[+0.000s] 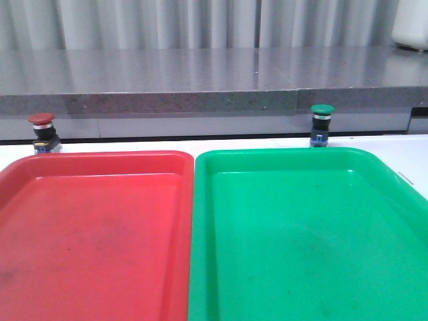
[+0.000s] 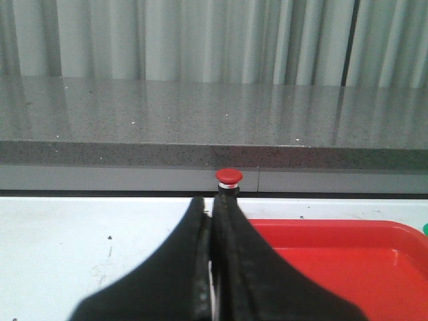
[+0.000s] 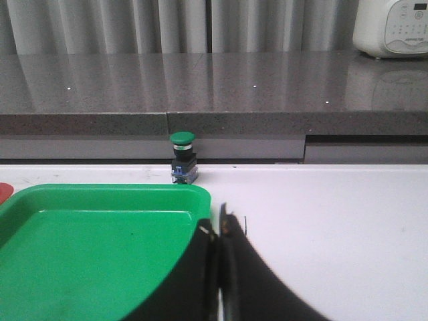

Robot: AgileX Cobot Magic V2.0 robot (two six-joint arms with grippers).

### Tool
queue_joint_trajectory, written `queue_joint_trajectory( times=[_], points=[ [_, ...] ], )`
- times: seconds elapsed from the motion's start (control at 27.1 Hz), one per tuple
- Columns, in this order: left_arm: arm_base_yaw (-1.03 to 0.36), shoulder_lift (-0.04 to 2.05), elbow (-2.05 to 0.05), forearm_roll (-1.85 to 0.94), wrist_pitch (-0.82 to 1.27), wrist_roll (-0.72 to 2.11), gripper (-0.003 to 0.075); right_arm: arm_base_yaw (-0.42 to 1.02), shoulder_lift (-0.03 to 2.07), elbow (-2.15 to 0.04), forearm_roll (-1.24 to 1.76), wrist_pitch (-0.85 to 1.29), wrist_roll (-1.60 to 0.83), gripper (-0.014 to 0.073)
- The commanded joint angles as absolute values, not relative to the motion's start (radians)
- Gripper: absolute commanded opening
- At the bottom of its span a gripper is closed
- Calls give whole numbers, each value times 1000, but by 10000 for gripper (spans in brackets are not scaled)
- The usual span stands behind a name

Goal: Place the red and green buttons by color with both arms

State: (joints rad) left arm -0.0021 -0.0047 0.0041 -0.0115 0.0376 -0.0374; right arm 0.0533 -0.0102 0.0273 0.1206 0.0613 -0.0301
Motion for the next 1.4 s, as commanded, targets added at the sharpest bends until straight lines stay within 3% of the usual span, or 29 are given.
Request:
queue_joint_trajectory(
  times=[0.0,0.81,1.37],
  points=[
    [-2,-22,29,-17,-50,-43,-20,50,-27,21,119,-24,-31,-108],
    [-2,-22,15,-19,-114,-43,-20,50,-27,5,119,-92,-32,-108],
    [-2,111,-527,-19,214,-43,-20,50,82,-459,82,266,-104,-108]
  ],
)
